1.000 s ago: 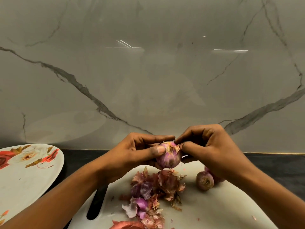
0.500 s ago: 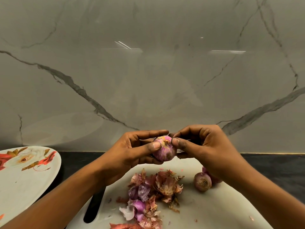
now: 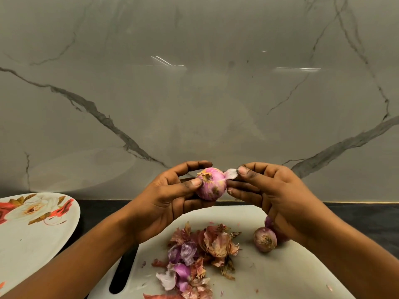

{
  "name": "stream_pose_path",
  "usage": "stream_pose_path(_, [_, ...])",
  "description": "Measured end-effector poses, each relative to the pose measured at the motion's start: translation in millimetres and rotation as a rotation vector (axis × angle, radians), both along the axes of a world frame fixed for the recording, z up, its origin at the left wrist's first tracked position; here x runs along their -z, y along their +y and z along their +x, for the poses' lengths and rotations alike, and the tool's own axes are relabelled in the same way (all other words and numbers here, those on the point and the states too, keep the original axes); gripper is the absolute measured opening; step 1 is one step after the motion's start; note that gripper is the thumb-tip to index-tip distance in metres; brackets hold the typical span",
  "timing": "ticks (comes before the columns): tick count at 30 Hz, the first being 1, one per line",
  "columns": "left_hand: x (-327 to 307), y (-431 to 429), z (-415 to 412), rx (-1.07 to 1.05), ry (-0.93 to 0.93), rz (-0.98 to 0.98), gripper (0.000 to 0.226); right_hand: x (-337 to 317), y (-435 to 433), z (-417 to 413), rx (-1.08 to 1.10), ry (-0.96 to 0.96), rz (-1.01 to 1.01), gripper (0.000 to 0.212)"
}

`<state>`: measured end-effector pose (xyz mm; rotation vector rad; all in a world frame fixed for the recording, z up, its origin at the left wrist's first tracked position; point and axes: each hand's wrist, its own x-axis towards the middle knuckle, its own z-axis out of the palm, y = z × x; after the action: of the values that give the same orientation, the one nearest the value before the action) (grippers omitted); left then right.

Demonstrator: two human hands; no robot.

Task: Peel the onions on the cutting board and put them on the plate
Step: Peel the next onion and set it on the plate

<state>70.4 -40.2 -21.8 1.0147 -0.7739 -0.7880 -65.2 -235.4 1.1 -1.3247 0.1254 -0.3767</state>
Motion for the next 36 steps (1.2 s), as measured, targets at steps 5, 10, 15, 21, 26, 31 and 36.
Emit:
stream_pose_path(5, [-3.2, 2.2, -0.4, 0.018, 0.018, -0.057, 0.05, -5.3, -2.0, -0.4, 0.045, -0.019, 0.143, 0.024])
stream_pose_path(10, [-6.8, 4.1, -0.4, -0.015, 0.067, -0.096, 0.052, -8.4, -7.7, -5.8, 0.11, -0.028, -0.102, 0.022])
stream_pose_path(15, [-2.9, 3.5, -1.5, -0.08, 0.019, -0.026, 0.046, -1.0, -4.4, -5.9, 0.084, 0.004, -0.383, 0.021])
stream_pose_path(21, [-1.2, 2.0, -1.7, -0.085, -0.106, 0.056, 0.039, 1.4, -4.0, -7.4, 0.1, -0.03, -0.742, 0.025])
stream_pose_path(26, [1.3, -0.7, -5.7, -0.143, -0.244, 0.117, 0.034, 6.7, -0.8, -8.1, 0.09, -0.128, -0.816, 0.032])
stream_pose_path(31, [1.4, -0.9, -11.0, -0.162, -0.387, 0.182, 0.027, 8.5, -2.1, -8.5, 0.074, -0.133, -0.887, 0.03])
stream_pose_path(36, [4.3, -0.3, -8.5, -0.17, -0.416, 0.209, 0.026, 10.7, -4.6, -8.1, 0.074, -0.198, -0.953, 0.02])
